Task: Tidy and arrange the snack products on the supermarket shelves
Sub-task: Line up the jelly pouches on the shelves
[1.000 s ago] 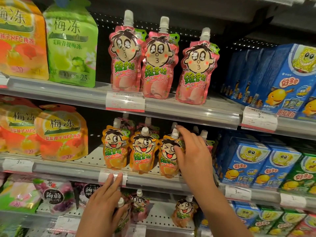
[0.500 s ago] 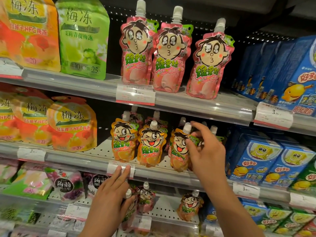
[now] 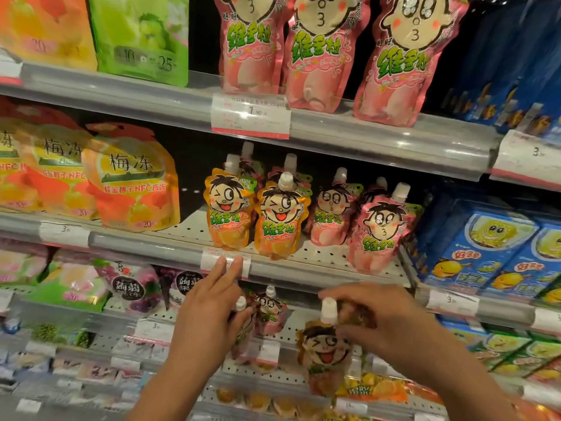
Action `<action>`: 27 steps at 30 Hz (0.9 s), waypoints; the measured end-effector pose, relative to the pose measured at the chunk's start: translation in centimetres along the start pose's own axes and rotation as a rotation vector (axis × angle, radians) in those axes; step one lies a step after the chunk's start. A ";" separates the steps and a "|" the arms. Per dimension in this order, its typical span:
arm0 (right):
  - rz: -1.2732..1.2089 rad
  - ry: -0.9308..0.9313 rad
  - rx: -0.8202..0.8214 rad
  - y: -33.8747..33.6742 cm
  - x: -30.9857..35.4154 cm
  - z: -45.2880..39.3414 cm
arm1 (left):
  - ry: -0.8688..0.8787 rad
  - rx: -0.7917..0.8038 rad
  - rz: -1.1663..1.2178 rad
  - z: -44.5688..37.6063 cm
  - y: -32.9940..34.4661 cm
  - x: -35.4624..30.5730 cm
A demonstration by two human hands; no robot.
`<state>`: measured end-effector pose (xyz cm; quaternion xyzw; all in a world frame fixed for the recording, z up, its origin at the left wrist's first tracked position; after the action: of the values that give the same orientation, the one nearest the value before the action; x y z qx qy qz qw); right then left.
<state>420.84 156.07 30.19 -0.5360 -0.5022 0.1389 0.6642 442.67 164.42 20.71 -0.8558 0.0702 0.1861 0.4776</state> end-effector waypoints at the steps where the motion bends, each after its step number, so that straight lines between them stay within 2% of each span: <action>1: 0.065 0.005 0.084 1.8 -0.6 -0.2 | -0.004 0.003 -0.006 0.0 0.0 0.0; 3: 0.196 0.059 0.187 5.0 -2.4 -0.5 | -0.011 0.015 -0.006 -0.1 0.1 -0.1; 5: 0.258 0.126 0.182 6.8 -4.1 -0.8 | -0.009 0.016 -0.006 0.0 0.1 -0.1; 9: 0.349 0.201 0.039 8.2 -6.7 -1.6 | -0.009 0.026 -0.012 0.0 0.2 0.0; 14: 0.527 0.130 -0.194 8.7 -8.3 -2.7 | -0.009 0.019 -0.009 0.1 0.3 0.0; 18: 0.607 0.111 -0.257 9.5 -8.2 -3.8 | 0.000 0.027 -0.026 0.2 0.4 0.0; 27: 0.610 0.090 -0.392 9.3 -8.7 -4.6 | -0.006 0.011 -0.039 0.2 0.2 -0.2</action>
<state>423.94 150.76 18.12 -0.7837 -0.3066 0.2082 0.4984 442.38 164.43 20.55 -0.8539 0.0531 0.1788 0.4859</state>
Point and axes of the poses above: each hand's wrist, its own z-axis away from the middle knuckle, its own y-axis out of the palm, x = y × z, the point moved 8 cm from there along -z, towards the middle knuckle, and after that the axes turned 3 degrees about x, right-handed, at the moved point
